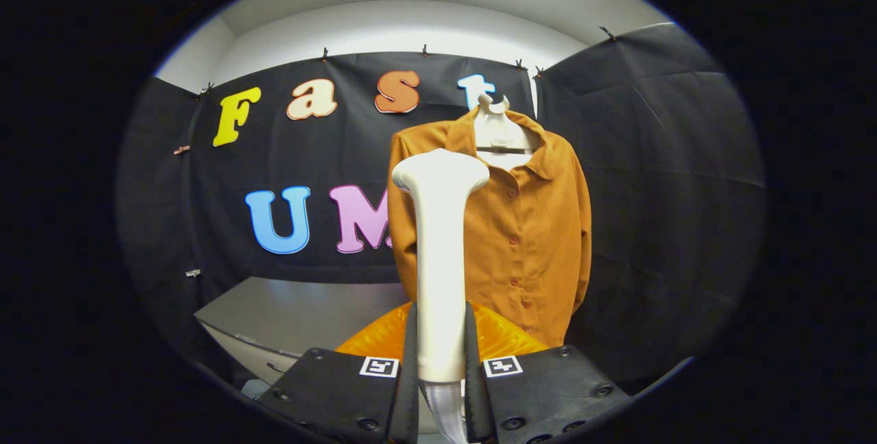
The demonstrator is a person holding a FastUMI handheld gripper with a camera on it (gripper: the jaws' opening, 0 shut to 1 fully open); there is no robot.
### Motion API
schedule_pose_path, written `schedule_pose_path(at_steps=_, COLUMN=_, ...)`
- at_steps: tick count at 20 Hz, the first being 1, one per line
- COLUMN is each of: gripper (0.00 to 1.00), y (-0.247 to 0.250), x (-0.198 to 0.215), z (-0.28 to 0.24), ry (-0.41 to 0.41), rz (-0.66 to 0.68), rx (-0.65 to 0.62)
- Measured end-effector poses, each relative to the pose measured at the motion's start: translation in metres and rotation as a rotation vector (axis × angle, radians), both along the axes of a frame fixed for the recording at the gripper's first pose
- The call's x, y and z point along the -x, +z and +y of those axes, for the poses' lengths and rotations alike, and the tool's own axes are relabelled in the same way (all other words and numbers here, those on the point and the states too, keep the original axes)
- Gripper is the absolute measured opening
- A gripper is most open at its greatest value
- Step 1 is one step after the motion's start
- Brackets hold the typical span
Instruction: Iron the clothes twice with a garment steamer, once on the left side and once on the right side.
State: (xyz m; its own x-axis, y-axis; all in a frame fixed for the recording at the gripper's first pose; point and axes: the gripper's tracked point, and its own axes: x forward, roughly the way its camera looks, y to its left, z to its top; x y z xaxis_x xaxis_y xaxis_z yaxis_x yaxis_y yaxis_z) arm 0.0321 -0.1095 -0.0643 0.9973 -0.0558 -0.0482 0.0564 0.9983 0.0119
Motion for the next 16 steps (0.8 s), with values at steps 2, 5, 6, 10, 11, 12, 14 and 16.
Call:
schedule_pose_path(at_steps=2, gripper=0.3, y=0.011, x=-0.001, z=0.02, ry=0.021, rz=-0.016, rx=0.002)
schedule_pose_path(at_steps=5, gripper=0.3, y=0.025, x=-0.003, z=0.042, ry=0.026, rz=-0.035, rx=0.006)
schedule_pose_path(at_steps=6, gripper=0.3, y=0.029, x=-0.002, z=0.05, ry=0.033, rz=-0.04, rx=0.007)
schedule_pose_path(at_steps=10, gripper=0.3, y=0.047, x=0.002, z=0.073, ry=0.046, rz=-0.061, rx=0.021)
schedule_pose_path(at_steps=11, gripper=0.3, y=0.051, x=0.003, z=0.079, ry=0.049, rz=-0.066, rx=0.021)
schedule_pose_path(at_steps=12, gripper=0.3, y=0.054, x=0.004, z=0.084, ry=0.052, rz=-0.07, rx=0.02)
schedule_pose_path(at_steps=14, gripper=0.3, y=0.057, x=0.009, z=0.095, ry=0.057, rz=-0.076, rx=0.014)
schedule_pose_path(at_steps=16, gripper=0.3, y=0.058, x=0.017, z=0.1, ry=0.049, rz=-0.077, rx=0.016)
